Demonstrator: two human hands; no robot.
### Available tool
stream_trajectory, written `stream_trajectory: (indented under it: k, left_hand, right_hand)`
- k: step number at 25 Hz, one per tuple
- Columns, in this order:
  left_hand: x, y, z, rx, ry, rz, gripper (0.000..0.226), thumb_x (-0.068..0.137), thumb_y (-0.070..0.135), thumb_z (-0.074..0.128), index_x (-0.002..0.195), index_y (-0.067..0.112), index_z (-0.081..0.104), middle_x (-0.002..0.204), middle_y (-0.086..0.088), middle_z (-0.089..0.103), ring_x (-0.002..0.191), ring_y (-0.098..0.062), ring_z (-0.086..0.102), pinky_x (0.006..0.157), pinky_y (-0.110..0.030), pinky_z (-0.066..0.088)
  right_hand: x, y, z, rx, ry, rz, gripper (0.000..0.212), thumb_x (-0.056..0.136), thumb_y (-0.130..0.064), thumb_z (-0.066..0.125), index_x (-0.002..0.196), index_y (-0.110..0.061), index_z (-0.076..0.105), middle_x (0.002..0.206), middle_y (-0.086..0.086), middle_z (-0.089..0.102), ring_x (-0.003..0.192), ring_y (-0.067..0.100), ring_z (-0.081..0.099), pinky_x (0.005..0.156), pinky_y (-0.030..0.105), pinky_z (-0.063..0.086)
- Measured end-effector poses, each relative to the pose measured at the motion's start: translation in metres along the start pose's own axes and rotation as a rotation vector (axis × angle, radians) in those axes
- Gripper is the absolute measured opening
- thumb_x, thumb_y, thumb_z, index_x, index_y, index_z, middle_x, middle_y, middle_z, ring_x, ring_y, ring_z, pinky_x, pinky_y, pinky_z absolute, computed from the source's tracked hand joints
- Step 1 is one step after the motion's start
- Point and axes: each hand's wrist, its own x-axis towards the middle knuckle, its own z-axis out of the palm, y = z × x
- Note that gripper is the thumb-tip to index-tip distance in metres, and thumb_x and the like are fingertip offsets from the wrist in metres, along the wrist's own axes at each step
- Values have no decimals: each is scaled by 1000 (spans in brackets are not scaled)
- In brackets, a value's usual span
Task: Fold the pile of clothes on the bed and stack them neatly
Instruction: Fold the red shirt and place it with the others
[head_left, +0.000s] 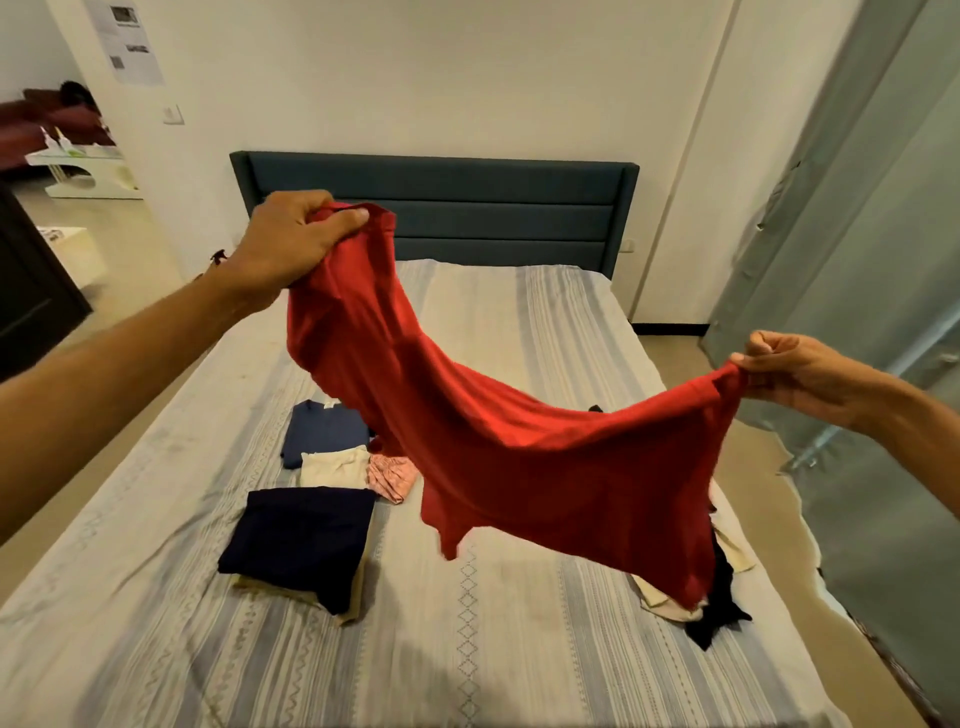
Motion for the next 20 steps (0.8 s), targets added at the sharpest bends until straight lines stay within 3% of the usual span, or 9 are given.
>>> stream_trajectory:
  k: [3,5,8,12,15,17,18,20]
  left_hand:
    - [5,0,-7,352,-5,380,53,95,67,59,87,15,65,73,-3,63,66,-18,58,66,-33,50]
    - [18,-11,-16,487,26,430,54,97,70,54,87,18,65,72,-5,64,62,-22,58,65,-38,51]
    - [44,-44,-24,531,-18,272,52,98,64,54,100,17,76,82,-5,67,74,-27,63,74,-40,52]
    - [87,-88,-1,519,-125,69,51,97,58,58,102,12,77,93,-6,66,84,-28,61,78,-40,47]
    - [130,-108,34,576,-391,6,33,89,53,70,99,22,73,96,-5,67,79,-24,59,77,-38,45]
    - [161,-125,53,744,-633,4,12,86,43,80,92,39,71,98,-3,72,82,-22,60,78,-37,48]
    - [178,-137,61,799,-659,12,18,88,34,81,89,47,68,99,-5,74,83,-22,61,80,-39,51]
    - [204,-153,77,804,-530,72,20,95,27,73,95,46,68,107,-12,74,87,-28,60,86,-47,54]
  right_hand:
    - [28,19,5,55,192,21,38,101,3,53,75,-25,52,71,-5,68,62,8,62,53,21,57]
    - [46,26,-5,121,307,48,32,100,3,52,86,-24,61,68,-7,71,59,7,61,50,18,55]
    - [75,33,-34,208,356,94,32,99,-1,52,112,-24,69,78,-10,72,65,3,64,61,17,57]
    - [141,48,-52,185,235,307,51,82,-4,53,129,-21,66,99,0,64,68,11,54,68,30,45]
    - [204,53,-36,166,176,397,29,90,-10,54,113,-12,71,86,2,68,62,13,59,63,31,51]
    - [248,49,-29,44,134,376,26,81,-15,74,106,-9,73,66,-5,57,50,7,44,51,22,37]
    - [270,50,-27,-42,116,362,34,75,-18,79,108,-9,74,61,-8,51,48,5,35,48,20,30]
    - [308,52,-21,-115,145,308,39,74,-20,81,111,-11,75,61,-11,53,49,4,31,42,17,26]
